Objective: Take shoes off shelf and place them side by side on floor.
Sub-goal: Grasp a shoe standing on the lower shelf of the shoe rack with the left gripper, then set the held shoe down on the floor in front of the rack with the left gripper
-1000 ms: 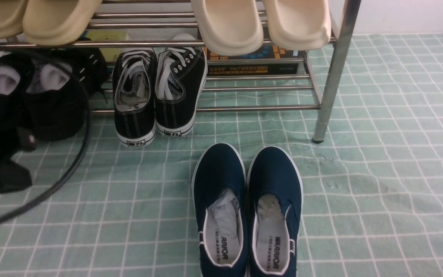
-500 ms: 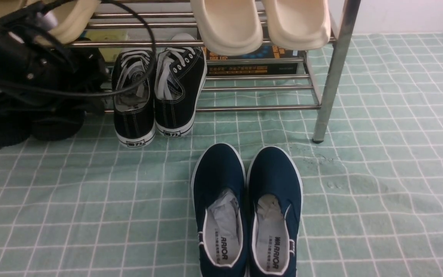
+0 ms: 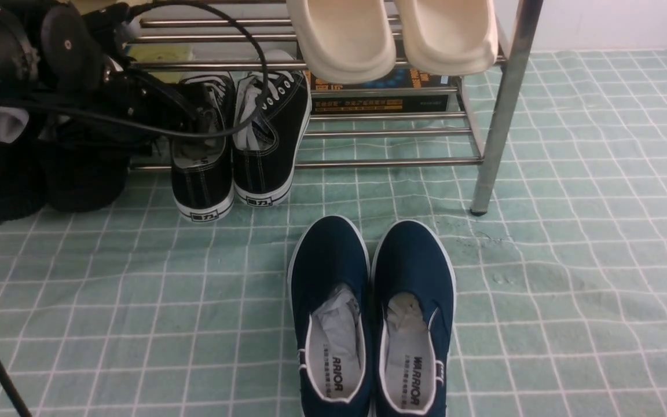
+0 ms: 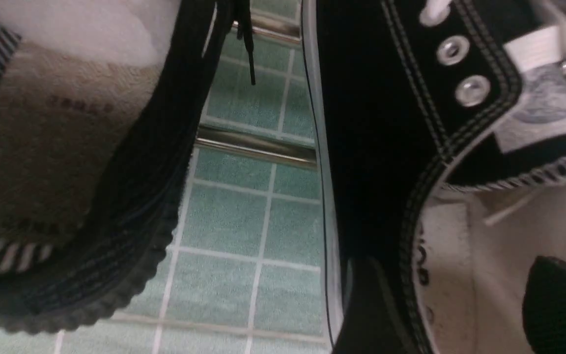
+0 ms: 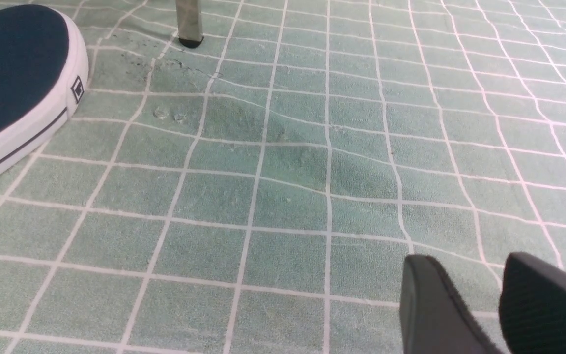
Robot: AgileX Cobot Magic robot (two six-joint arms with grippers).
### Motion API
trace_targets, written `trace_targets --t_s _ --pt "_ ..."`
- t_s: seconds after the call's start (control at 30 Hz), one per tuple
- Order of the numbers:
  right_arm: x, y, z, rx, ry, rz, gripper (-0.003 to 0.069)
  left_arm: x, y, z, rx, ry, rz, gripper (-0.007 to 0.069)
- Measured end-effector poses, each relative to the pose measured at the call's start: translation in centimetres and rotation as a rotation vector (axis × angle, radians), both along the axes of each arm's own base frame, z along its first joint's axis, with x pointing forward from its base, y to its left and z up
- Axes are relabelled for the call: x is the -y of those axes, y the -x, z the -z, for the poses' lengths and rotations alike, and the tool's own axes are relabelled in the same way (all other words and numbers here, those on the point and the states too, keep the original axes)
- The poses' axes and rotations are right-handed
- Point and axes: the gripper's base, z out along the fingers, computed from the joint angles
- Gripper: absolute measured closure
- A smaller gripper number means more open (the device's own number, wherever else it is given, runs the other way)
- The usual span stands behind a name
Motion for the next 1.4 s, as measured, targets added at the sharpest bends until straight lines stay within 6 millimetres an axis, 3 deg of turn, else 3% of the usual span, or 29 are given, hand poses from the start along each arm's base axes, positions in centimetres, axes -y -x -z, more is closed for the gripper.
trace_targets --t_s 0.33,0.57,0.67,0.9,0.93,1.03,1.13,1.23,1.3,1.4 --pt "0.0 0.0 0.0 0.000 0.000 0.000 0.0421 0.3 -1.6 3.1 -0.039 -0.006 -0.001 0.0314" --pt "0.0 0.0 0.0 0.000 0.000 0.000 0.0421 0.2 -1.7 3.8 -0.060 -0.030 0.005 0.0589" --pt "0.0 0.0 0.0 0.000 0.000 0.000 0.0421 0.1 -1.4 3.4 -0.064 -0.030 0.003 0.0611" --pt "0.0 0.0 0.0 0.000 0.000 0.000 0.0421 -0.1 3.2 -1.1 -0.218 0.016 0.019 0.0616" --pt "0.0 0.0 0.0 0.000 0.000 0.000 0.0421 -0.3 5.0 -2.8 -0.241 0.007 0.038 0.0616" --pt "0.0 0.0 0.0 0.000 0.000 0.000 0.0421 -0.9 7.6 -5.1 -0.244 -0.015 0.051 0.0616" --pt "0.0 0.0 0.0 0.000 0.000 0.000 0.0421 -1.5 10.5 -6.4 -0.239 -0.016 0.048 0.0615" --pt "0.0 0.0 0.0 0.000 0.000 0.000 0.0421 -1.9 12.5 -6.3 -0.248 -0.012 0.040 0.0615" --pt "0.0 0.0 0.0 0.000 0.000 0.000 0.0421 -2.3 14.9 -4.4 -0.290 -0.004 0.017 0.0615" --pt "0.0 0.0 0.0 0.000 0.000 0.000 0.0421 -2.7 16.4 -2.0 -0.313 0.001 -0.021 0.0613"
